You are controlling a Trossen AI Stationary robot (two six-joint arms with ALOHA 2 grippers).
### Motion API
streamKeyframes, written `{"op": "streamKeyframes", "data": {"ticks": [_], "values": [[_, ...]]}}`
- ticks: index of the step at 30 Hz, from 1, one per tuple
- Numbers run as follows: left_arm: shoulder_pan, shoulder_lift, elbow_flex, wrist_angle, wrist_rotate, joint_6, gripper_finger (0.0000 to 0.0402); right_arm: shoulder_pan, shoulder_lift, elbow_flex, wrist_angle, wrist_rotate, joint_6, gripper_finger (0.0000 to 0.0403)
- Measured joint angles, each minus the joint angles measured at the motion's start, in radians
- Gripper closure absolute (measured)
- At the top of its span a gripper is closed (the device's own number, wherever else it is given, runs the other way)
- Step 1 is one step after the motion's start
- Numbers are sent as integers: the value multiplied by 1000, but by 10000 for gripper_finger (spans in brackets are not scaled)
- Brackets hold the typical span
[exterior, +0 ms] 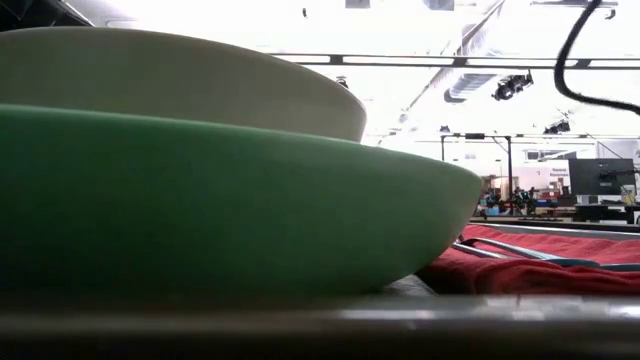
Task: Set up tray
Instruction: Put the yellow table knife on top of the red table napkin to the right of the blue fork
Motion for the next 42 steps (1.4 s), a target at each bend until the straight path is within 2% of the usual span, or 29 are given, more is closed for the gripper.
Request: {"op": "streamKeyframes", "data": {"ticks": [8, 17, 25, 36, 42], "values": [[0, 0, 0, -3, 8, -22, 328, -2, -3, -77, 57, -17, -2, 146], [0, 0, 0, -3, -10, -26, 328, -2, -3, -78, 2, -36, -9, 146], [0, 0, 0, -3, -11, -29, 328, 2, -3, -78, -70, 0, -25, 146], [0, 0, 0, -3, -12, -29, 328, 55, -4, -77, -87, -6, -12, 146], [0, 0, 0, -3, -11, -42, 328, 82, -27, -159, 46, -14, 6, 146]]}}
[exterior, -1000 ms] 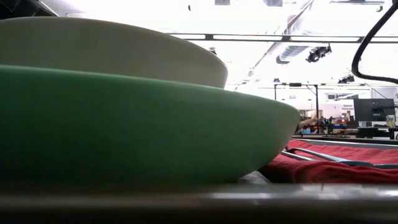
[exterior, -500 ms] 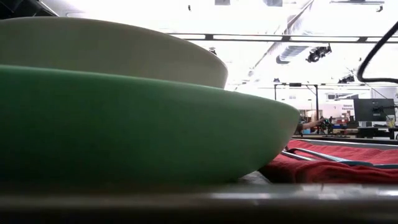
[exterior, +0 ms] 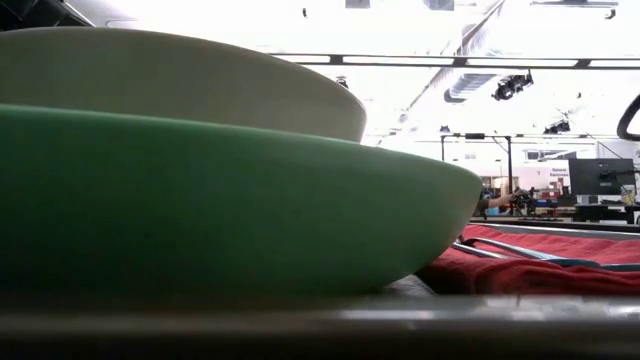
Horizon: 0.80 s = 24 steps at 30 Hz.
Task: Set up tray
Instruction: Put the yellow table knife on top of the red table napkin to the right of the blue fork
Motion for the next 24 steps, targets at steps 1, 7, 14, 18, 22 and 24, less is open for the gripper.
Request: {"op": "streamKeyframes", "data": {"ticks": [1, 7, 14, 18, 22, 24], "values": [[0, 0, 0, 0, 3, -6, 328, 0, -11, -18, 26, -4, 2, 146], [0, 0, 0, 2, 20, -25, 328, -23, -84, -99, 54, -3, -6, 146], [0, 0, 0, 1, 21, -33, 328, -25, -177, -229, 212, -8, -4, 146], [0, 0, 0, 1, 17, -34, 328, -33, -214, -282, 309, -16, -5, 146], [0, 0, 0, 1, 16, -34, 328, -42, -238, -296, 322, -21, -19, 146], [0, 0, 0, 0, 14, -34, 328, -42, -242, -296, 322, -22, -27, 147]]}}
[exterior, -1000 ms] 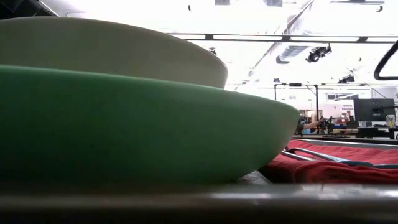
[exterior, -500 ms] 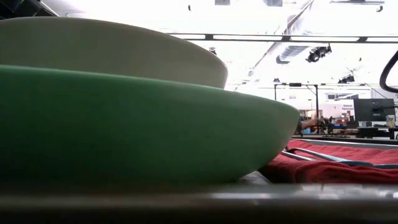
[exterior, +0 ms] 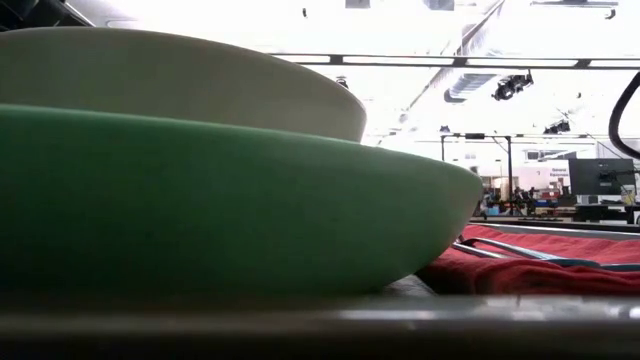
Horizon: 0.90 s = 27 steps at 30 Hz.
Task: Set up tray
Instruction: Put the yellow table knife on top of the red table napkin to the right of the blue fork
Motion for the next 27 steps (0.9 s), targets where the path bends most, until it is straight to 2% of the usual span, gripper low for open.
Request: {"op": "streamKeyframes", "data": {"ticks": [19, 27], "values": [[0, 0, 0, 0, -24, -1, 328, -2, 0, 2, -20, 23, 0, 148], [0, 0, 0, 0, -24, -1, 328, -56, 0, 2, -60, 30, -16, 148]]}}
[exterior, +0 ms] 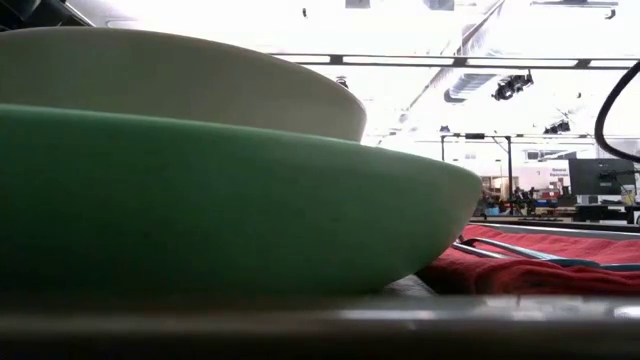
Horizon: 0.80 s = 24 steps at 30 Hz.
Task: Set up tray
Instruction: Put the yellow table knife on top of the red table napkin to the right of the blue fork
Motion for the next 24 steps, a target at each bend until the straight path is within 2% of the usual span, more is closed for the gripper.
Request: {"op": "streamKeyframes", "data": {"ticks": [15, 24], "values": [[0, 0, 0, 0, 0, 0, 328, -50, 0, 2, -59, 31, -4, 152], [0, 0, 0, 0, 1, -2, 328, -51, 0, 1, -65, 29, 12, 211]]}}
